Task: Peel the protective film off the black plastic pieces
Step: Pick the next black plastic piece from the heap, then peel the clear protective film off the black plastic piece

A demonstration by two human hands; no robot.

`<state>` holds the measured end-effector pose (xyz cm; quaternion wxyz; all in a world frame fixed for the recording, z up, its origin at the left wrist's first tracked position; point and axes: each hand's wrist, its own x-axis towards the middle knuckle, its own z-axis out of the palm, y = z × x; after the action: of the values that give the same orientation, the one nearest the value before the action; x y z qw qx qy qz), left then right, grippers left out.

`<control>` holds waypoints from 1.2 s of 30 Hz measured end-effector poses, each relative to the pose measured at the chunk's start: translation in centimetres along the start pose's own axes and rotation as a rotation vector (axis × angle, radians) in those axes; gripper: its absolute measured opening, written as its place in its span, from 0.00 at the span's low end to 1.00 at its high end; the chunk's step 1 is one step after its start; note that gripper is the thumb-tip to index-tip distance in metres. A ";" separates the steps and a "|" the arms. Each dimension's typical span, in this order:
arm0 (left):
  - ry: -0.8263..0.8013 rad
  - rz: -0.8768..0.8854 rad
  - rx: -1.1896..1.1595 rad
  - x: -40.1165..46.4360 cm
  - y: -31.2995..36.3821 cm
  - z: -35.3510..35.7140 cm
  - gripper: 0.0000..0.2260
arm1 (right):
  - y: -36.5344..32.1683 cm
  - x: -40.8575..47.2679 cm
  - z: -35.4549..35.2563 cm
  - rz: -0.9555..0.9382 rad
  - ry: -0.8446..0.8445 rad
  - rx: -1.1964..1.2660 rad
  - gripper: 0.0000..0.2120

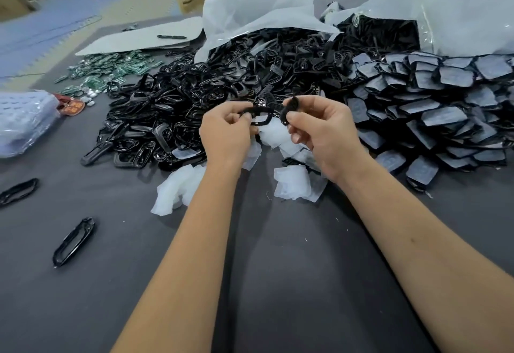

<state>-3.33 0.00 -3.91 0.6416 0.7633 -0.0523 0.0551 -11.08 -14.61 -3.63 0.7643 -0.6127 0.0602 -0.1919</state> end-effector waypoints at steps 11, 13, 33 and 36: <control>-0.087 -0.238 -0.339 -2.3 -0.4 -1.0 0.12 | 0.6 -0.2 0.3 -0.049 -0.038 -0.081 0.10; -0.103 -0.264 -0.343 -2.3 -0.3 -1.0 0.14 | 0.9 -0.2 0.4 -0.082 -0.036 -0.236 0.12; -0.189 -0.199 -0.302 -2.6 -0.1 -1.2 0.18 | 0.9 -1.0 1.5 -0.357 0.101 -0.816 0.02; -0.203 -0.211 -0.305 -2.7 -0.2 -1.3 0.14 | 0.7 -1.0 1.3 -0.353 0.070 -0.799 0.02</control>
<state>-5.97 1.34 -4.24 0.7435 0.6601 -0.0441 -0.0981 -11.43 -12.90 -4.16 0.4204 -0.8542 0.0501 -0.3018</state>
